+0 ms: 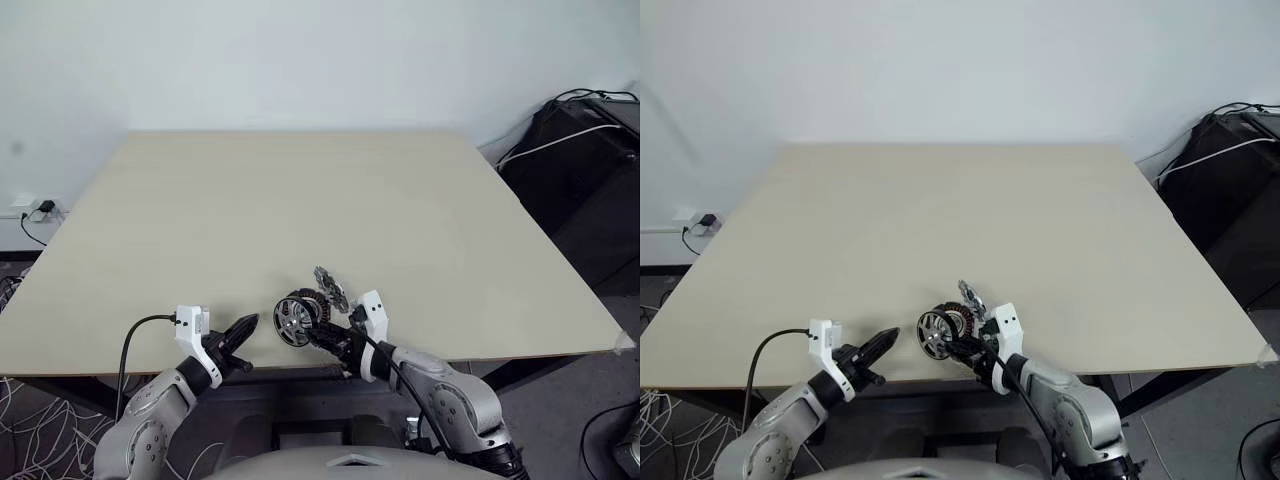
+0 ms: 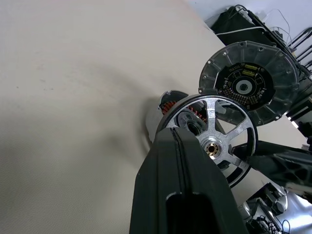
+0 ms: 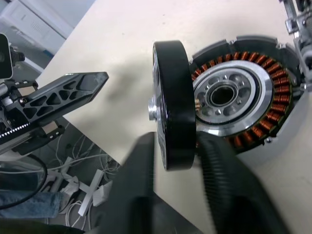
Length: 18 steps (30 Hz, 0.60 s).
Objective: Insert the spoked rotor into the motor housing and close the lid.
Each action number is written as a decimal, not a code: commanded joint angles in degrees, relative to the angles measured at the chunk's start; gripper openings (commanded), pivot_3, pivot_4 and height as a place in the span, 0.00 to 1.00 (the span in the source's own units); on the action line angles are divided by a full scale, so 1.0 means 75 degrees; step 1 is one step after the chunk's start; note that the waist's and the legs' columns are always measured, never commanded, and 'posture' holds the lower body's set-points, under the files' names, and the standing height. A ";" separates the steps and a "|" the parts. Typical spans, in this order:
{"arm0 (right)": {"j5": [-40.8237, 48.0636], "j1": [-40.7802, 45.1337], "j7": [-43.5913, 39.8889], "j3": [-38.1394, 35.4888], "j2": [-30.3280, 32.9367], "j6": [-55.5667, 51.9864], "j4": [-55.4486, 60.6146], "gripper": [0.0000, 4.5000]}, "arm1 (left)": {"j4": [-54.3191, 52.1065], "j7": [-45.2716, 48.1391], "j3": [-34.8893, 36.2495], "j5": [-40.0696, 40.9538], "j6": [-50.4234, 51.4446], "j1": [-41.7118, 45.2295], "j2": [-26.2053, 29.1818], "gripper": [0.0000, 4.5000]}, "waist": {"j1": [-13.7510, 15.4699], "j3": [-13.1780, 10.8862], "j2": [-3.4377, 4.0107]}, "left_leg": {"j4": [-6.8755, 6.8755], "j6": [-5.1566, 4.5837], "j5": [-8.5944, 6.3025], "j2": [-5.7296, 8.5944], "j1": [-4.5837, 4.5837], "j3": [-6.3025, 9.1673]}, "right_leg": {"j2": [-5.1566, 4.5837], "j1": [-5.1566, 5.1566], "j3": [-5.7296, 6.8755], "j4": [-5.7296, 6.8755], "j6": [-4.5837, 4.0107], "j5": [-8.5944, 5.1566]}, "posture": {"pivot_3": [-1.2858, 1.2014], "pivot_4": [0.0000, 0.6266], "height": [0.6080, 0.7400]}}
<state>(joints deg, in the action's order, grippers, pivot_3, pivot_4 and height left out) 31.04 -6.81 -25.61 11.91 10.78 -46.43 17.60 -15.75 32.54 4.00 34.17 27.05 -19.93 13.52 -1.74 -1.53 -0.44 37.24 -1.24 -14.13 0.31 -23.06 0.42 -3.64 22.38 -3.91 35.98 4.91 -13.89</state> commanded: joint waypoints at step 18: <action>0.2435 0.0079 0.0574 -0.1653 -0.0951 -0.1305 0.0063 0.08 | 0.0062 0.0075 -0.0044 0.0027 -0.0136 0.0150 -0.0108 0.00 | -0.0039 0.0006 0.0004 | 0.0002 -0.0003 0.0002 -0.0004 0.0002 0.0001 | 0.0004 -0.0002 -0.0002 0.0004 -0.0002 0.0003 | 0.52 0.00 1.00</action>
<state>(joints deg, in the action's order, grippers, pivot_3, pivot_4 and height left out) 46.89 -7.08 -22.59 1.03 4.55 -55.65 17.35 -14.60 32.56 3.89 34.09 26.96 -19.51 12.96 -2.03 -1.49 -0.40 37.25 -1.26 -14.12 0.28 -23.05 0.43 -3.60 22.37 -3.92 36.01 4.89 -13.87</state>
